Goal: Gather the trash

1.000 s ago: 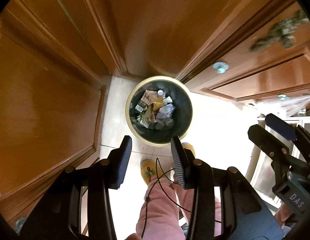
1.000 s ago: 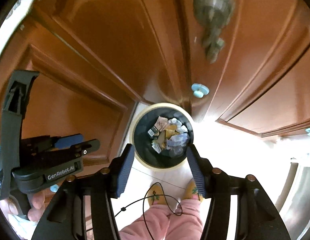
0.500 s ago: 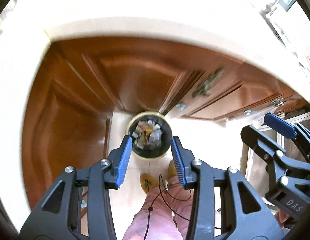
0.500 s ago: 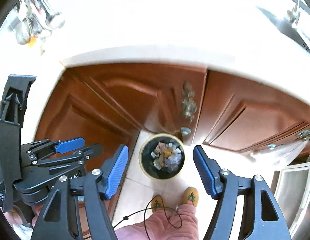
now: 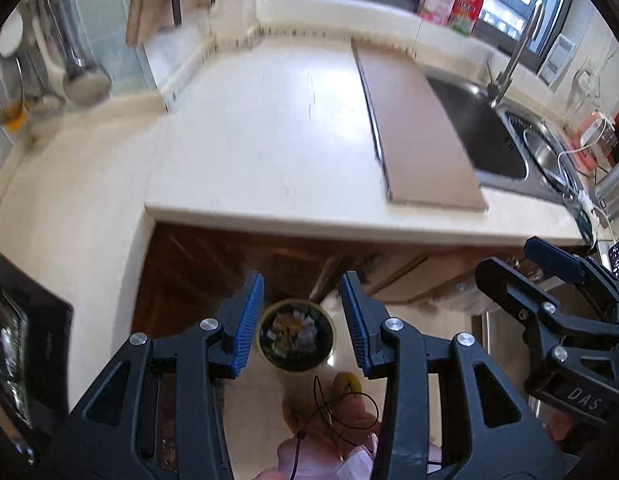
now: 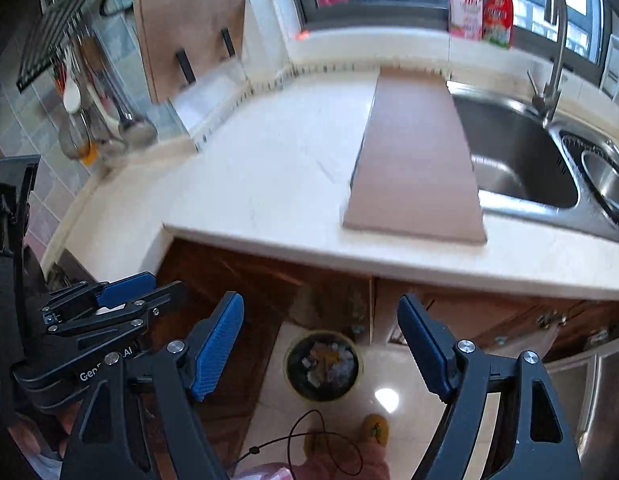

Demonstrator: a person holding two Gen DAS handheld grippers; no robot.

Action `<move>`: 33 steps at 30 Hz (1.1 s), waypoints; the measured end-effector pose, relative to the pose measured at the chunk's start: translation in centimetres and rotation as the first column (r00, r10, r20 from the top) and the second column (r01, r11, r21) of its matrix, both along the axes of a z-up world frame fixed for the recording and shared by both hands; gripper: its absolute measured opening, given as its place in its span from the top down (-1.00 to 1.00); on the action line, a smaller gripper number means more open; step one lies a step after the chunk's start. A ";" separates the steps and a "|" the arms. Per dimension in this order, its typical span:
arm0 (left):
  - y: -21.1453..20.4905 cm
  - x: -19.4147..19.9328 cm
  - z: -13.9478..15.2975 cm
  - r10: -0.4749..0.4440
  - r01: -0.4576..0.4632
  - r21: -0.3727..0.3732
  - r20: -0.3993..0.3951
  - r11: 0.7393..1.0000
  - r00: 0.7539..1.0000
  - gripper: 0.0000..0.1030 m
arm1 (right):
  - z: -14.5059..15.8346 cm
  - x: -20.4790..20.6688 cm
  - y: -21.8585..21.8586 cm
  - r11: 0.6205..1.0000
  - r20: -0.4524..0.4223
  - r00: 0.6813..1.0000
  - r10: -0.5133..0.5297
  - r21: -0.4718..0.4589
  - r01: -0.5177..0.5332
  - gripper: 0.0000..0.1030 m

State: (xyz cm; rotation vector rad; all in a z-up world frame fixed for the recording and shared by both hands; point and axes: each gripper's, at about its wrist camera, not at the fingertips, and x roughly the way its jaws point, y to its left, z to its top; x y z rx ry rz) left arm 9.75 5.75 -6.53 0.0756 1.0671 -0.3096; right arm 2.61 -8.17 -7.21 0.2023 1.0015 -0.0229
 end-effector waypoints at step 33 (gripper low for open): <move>-1.2 -1.4 11.2 0.109 -0.107 -0.023 0.174 0.994 0.979 0.27 | 18.4 -0.4 -0.1 0.998 0.214 0.977 -0.005 -0.055 0.017 -0.79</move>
